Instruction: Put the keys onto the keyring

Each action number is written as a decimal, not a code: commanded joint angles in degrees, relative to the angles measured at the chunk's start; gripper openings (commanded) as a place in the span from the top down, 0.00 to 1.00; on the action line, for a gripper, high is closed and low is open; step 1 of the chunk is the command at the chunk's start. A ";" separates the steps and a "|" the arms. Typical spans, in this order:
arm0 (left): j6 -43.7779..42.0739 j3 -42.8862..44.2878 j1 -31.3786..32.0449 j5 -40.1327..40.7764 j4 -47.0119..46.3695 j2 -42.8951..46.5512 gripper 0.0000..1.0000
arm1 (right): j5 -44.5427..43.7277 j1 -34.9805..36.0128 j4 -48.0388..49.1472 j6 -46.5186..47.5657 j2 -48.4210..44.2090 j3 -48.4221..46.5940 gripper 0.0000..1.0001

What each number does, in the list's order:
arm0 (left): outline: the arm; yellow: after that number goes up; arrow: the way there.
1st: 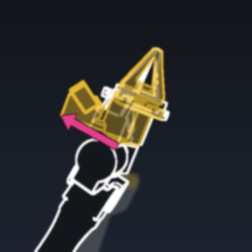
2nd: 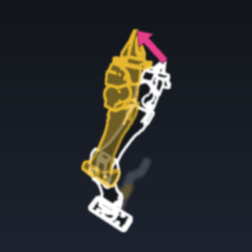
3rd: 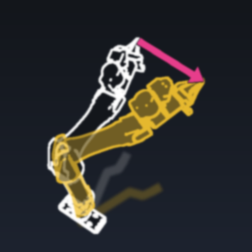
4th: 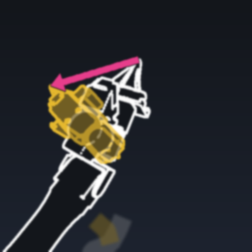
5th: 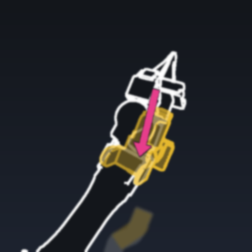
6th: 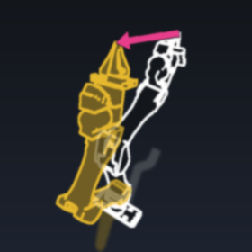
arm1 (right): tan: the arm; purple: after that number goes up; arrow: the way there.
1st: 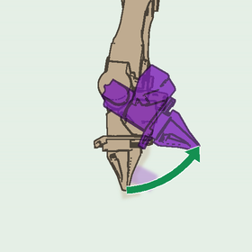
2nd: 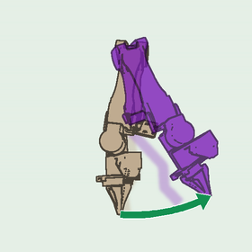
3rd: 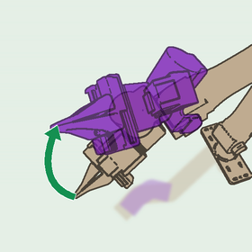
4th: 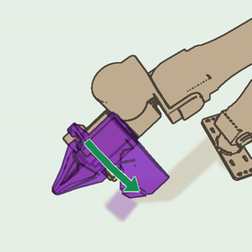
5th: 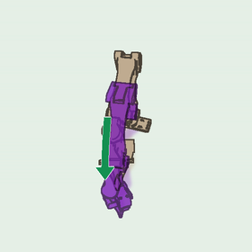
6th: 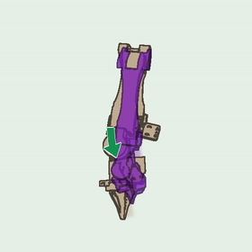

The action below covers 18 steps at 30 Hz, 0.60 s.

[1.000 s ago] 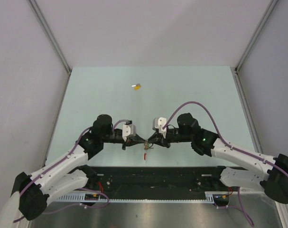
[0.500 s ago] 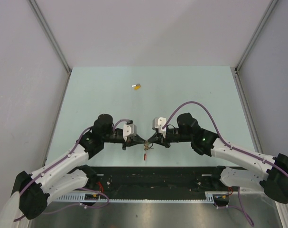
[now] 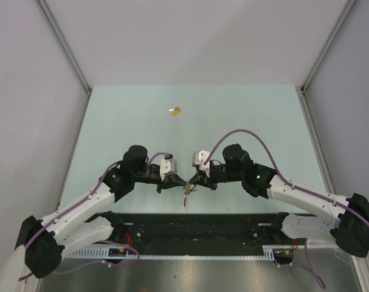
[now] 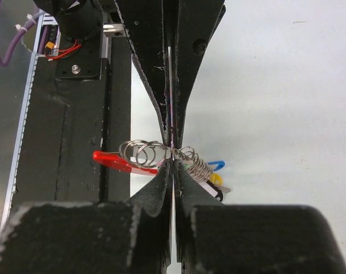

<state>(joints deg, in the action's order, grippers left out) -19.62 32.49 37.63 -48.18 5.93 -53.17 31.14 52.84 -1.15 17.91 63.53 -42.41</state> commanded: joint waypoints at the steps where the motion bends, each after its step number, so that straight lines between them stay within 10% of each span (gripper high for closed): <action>1: -1.56 3.19 0.78 -1.48 1.09 -0.27 1.00 | 0.33 0.77 1.41 1.42 0.46 -3.90 1.00; 18: -1.57 3.28 1.31 -0.42 1.71 -0.80 1.00 | -0.29 1.22 -0.43 1.43 0.90 -5.40 1.00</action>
<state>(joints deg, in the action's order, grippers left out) -20.01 34.22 38.30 -48.07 8.80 -55.07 30.24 53.82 -5.21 19.33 64.23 -44.29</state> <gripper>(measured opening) 0.008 0.009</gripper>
